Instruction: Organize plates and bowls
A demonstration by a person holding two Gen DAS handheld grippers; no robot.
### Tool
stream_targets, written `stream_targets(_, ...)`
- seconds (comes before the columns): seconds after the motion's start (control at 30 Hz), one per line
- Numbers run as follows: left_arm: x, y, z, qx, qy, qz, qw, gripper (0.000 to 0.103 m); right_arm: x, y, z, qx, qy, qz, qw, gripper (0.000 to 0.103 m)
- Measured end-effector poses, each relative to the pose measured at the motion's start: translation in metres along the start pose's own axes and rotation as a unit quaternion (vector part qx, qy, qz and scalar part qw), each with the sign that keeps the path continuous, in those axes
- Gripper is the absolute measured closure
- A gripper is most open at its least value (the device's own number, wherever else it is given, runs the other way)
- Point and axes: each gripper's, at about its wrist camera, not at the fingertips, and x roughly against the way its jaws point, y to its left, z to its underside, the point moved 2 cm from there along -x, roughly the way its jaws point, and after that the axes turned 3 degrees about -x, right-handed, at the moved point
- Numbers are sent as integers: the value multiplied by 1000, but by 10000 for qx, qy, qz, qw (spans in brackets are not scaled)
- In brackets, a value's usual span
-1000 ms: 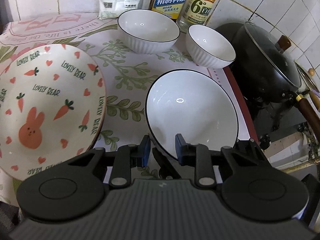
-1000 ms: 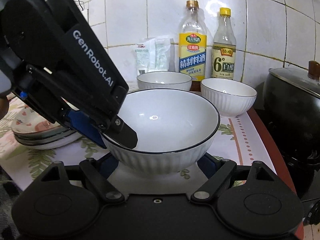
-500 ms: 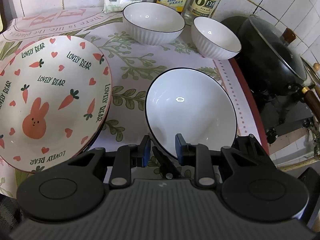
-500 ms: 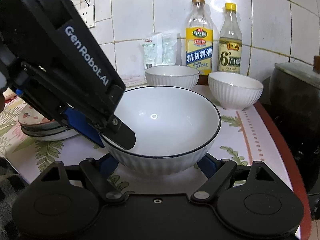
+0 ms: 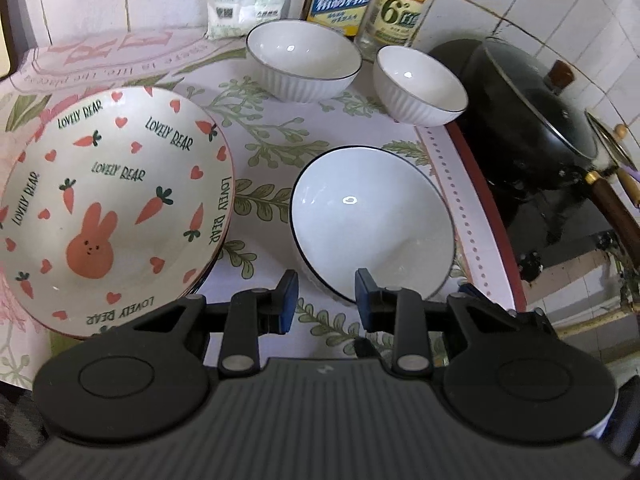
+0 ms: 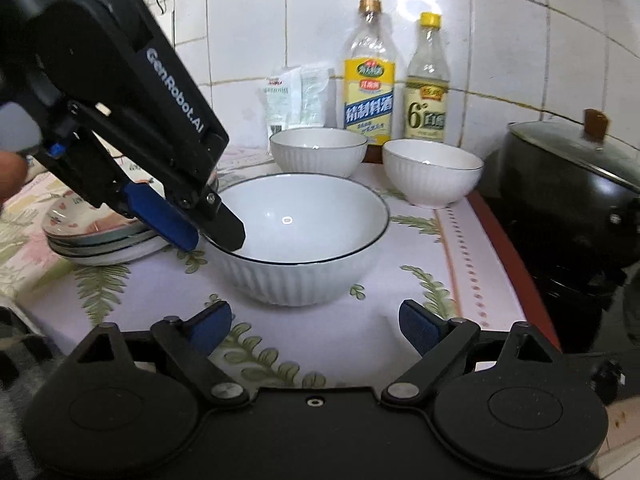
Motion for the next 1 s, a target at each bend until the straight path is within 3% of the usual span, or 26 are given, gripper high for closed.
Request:
stream_targets(0.47, 53, -11, 9, -589, -102, 64, 9982, 72, 64, 0, -27, -355, -398, -46, 9986, 10)
stream_targets(0.73, 84, -7, 7, -707, -265, 59, 9971, 69, 78, 5, -42, -376, -522, 200, 9977, 10)
stream_targets(1.0, 98, -8, -1, -816, -342, 17, 9961, 67, 86, -3, -61, -254, -548, 95, 9981, 10)
